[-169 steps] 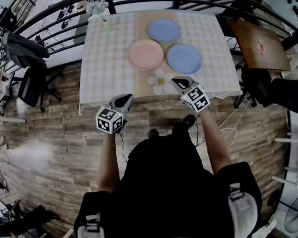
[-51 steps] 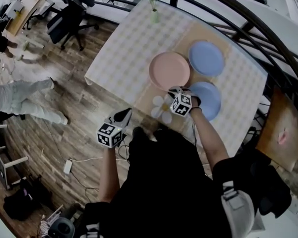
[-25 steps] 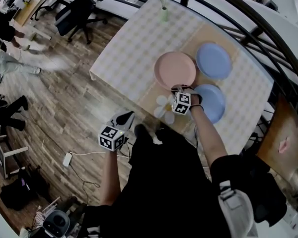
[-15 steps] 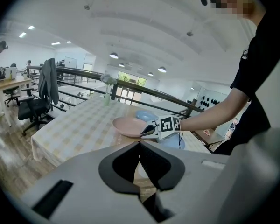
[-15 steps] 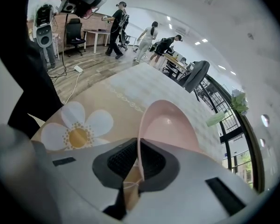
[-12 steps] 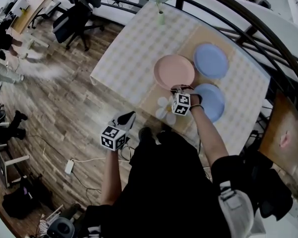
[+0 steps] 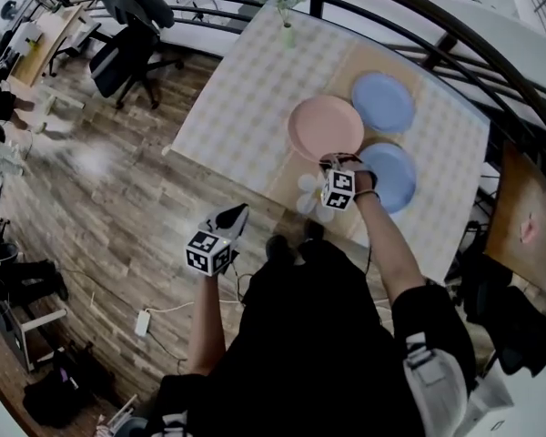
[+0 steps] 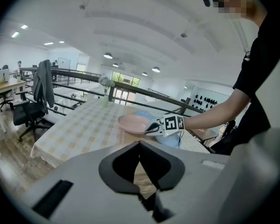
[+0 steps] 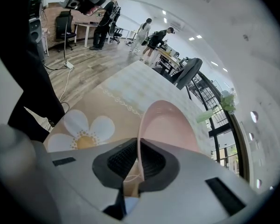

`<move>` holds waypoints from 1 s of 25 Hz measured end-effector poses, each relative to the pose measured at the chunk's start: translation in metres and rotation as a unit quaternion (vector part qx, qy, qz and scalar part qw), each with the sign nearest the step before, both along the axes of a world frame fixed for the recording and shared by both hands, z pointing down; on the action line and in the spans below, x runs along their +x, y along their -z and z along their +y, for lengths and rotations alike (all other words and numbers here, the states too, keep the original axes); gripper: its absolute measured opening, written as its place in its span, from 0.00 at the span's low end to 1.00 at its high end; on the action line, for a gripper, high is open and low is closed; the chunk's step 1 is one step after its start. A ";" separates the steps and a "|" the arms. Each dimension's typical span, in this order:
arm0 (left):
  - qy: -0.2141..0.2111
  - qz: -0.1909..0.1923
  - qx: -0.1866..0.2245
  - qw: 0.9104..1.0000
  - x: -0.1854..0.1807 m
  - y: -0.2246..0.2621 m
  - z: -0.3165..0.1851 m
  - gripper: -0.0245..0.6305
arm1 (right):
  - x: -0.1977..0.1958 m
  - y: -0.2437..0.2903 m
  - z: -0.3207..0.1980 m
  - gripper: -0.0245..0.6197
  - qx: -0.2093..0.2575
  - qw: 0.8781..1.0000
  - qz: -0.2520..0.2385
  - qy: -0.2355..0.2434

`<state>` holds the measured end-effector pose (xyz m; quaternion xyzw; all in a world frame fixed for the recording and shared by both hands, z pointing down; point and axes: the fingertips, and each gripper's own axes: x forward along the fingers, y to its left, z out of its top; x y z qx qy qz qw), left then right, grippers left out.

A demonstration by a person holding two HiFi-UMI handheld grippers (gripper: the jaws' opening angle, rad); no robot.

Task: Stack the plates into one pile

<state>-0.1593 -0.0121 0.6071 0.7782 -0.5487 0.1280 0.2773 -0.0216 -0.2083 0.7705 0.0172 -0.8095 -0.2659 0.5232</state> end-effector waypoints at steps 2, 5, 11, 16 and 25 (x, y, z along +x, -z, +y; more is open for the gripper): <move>-0.005 0.001 0.004 1.000 -0.003 0.002 0.002 0.04 | 0.004 0.004 0.003 0.06 0.007 1.000 0.001 -0.008; -0.017 0.005 0.010 1.000 -0.004 0.003 0.005 0.04 | 0.014 0.009 0.008 0.06 0.017 1.000 0.003 -0.026; -0.051 0.006 0.014 0.999 -0.009 0.002 0.015 0.04 | 0.028 0.021 0.015 0.06 0.034 0.997 -0.001 -0.072; -0.083 0.001 0.015 0.996 -0.010 0.001 0.020 0.04 | 0.045 0.023 0.023 0.06 0.037 0.992 -0.004 -0.117; -0.134 0.002 0.019 0.991 -0.003 -0.002 0.026 0.04 | 0.076 0.020 0.048 0.06 0.047 0.984 0.004 -0.170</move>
